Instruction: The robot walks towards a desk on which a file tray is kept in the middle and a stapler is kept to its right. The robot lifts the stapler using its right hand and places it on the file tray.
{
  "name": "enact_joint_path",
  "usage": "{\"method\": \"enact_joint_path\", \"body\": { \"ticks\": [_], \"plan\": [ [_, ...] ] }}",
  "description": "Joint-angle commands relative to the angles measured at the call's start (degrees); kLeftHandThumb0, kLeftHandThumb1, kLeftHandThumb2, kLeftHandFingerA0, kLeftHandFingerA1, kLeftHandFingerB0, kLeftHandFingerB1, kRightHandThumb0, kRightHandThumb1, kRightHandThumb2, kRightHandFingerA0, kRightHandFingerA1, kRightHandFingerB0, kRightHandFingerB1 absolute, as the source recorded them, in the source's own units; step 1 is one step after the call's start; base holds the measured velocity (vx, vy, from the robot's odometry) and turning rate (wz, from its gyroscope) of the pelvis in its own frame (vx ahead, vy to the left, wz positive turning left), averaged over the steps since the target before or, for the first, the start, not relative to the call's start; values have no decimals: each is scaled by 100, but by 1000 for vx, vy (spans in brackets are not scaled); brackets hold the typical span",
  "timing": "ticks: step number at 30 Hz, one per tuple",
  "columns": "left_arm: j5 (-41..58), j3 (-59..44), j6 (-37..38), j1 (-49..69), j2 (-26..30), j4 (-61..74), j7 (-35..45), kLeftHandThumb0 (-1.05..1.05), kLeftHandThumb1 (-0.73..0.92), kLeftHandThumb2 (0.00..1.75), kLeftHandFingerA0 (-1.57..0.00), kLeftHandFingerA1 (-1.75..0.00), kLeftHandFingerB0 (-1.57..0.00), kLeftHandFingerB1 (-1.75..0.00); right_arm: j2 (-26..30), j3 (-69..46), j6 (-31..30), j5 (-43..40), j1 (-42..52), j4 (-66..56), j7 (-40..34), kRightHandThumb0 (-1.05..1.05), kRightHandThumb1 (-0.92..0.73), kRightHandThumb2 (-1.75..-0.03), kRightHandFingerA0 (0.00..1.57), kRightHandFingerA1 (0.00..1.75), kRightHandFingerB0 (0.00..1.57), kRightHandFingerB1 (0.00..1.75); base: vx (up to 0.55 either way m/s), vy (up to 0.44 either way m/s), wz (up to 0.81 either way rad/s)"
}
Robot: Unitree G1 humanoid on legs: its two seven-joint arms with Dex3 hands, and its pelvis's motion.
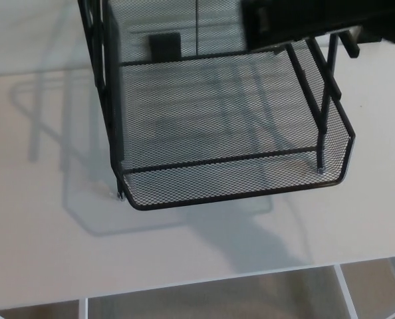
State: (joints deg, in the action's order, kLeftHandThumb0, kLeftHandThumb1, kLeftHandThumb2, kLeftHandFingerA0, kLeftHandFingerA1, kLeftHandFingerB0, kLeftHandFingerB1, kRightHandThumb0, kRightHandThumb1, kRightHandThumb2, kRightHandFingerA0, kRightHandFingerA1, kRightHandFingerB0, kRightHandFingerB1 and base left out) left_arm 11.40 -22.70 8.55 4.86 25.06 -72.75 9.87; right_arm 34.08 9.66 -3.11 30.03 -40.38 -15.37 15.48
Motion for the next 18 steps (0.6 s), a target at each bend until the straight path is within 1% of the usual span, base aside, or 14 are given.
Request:
{"method": "enact_joint_path", "body": {
  "ticks": [1,4,5,6,7,8,9,10,11,13,14,16,17,18],
  "plan": [
    [-9,-19,145,33,60,-8,111,-105,91,105,-41,-175,-5,-137,-413,665,-643,785,-449,449,380,-18,-63,-90,95,175,68,150,0,0,0],
    [-14,-16,130,36,64,-9,106,-105,91,105,-39,-173,-1,-134,-656,908,-593,873,-538,761,266,-21,-62,-89,88,173,74,156,0,0,0],
    [-43,16,139,23,45,4,97,-105,68,144,-62,-131,-24,-90,-823,1073,-569,1015,-594,988,125,-22,-62,-87,89,174,75,156,0,0,0],
    [-40,14,162,32,38,10,105,-105,67,142,-66,-134,-28,-93,-1001,1190,-525,975,-651,1240,77,-22,-58,-92,89,175,75,154,0,0,0],
    [-50,27,170,41,41,12,114,-105,92,106,-40,-170,-6,-137,-1164,1310,-525,990,-702,1444,63,-23,-59,-84,88,175,76,144,0,0,0],
    [-94,74,173,34,18,19,87,-105,92,103,-44,-156,-12,-115,-1258,1351,-555,974,-698,1562,78,-23,-60,-85,89,170,83,96,0,0,0],
    [-92,81,175,35,19,20,102,-105,90,107,-37,-169,0,-136,-1331,1434,-640,1075,-727,1634,128,-25,-64,-79,90,165,83,86,0,0,0],
    [-88,91,184,38,14,35,116,-105,92,104,-39,-172,-5,-133,-1406,1515,-699,1190,-729,1724,108,-27,-61,-78,104,169,73,119,0,0,0],
    [-74,90,158,40,8,63,95,-105,92,102,-43,-159,-12,-117,-1422,1645,-684,1381,-738,1837,66,-27,-71,-70,82,175,65,150,0,0,0],
    [-69,99,154,49,10,87,87,-105,92,103,-43,-160,-11,-117,-1446,1726,-688,1506,-739,1925,43,-27,-70,-71,82,175,67,155,0,0,0],
    [-66,100,152,52,14,94,83,-105,91,109,-42,-175,-7,-136,-1478,1840,-766,1636,-694,2019,77,-21,-68,-74,91,168,70,141,0,0,0],
    [-63,94,100,16,20,40,47,-105,92,108,-44,-173,-6,-134,-1500,1952,-931,1619,-650,2143,408,-26,-68,-74,79,170,73,140,0,0,0],
    [-33,67,58,-12,32,41,41,-105,91,108,-44,-172,-5,-136,-1453,2022,-908,1721,-619,2203,381,-29,-68,-69,83,156,82,89,0,0,0],
    [-37,74,48,-15,36,33,72,-105,91,106,-37,-171,-5,-131,-1478,2030,-812,1583,-527,2431,319,-25,-68,-76,82,151,85,88,0,0,0]
  ]
}}
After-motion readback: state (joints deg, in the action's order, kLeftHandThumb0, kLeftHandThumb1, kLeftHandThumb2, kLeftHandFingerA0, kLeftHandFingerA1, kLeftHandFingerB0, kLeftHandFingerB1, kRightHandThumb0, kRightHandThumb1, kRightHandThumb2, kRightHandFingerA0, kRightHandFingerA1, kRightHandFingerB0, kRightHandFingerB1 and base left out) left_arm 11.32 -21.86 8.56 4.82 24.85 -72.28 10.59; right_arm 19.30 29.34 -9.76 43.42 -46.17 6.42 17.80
